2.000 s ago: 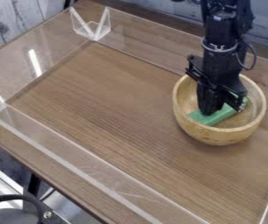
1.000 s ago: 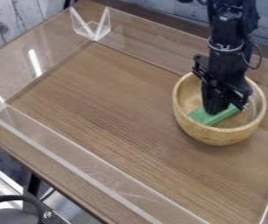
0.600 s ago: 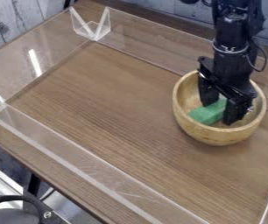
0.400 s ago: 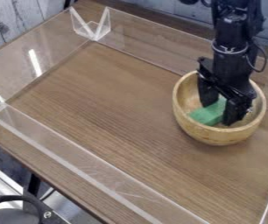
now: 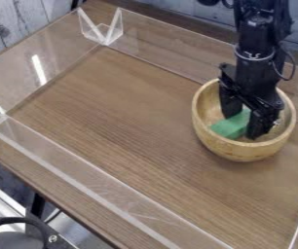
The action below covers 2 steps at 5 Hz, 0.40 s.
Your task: Remove the green block from inside the brown bowl and put it on the table
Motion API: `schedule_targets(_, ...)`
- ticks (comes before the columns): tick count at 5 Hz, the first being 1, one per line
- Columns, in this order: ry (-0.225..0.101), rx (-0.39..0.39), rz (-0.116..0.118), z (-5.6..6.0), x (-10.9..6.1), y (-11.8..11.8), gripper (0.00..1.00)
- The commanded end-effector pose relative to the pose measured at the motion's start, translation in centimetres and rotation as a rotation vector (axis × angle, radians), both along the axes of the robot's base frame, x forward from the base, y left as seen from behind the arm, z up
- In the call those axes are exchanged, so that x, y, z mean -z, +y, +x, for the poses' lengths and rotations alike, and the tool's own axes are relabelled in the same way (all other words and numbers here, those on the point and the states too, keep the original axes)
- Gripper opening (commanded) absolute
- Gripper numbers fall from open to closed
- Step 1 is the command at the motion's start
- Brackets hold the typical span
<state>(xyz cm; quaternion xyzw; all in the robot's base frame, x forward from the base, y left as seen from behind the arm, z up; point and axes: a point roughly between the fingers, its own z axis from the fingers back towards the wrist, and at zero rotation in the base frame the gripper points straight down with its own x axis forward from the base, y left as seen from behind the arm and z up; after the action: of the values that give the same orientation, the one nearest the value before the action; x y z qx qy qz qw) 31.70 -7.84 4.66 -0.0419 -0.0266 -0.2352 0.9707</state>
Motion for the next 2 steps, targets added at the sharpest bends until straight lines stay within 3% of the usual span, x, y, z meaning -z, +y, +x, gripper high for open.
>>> schedule_targets(1, -0.060, -0.006, -0.018, 0.70, -1.59, -0.10, 1.00)
schedule_targets(2, -0.058, -0.006, -0.018, 0.77, -1.26, -0.07, 1.00)
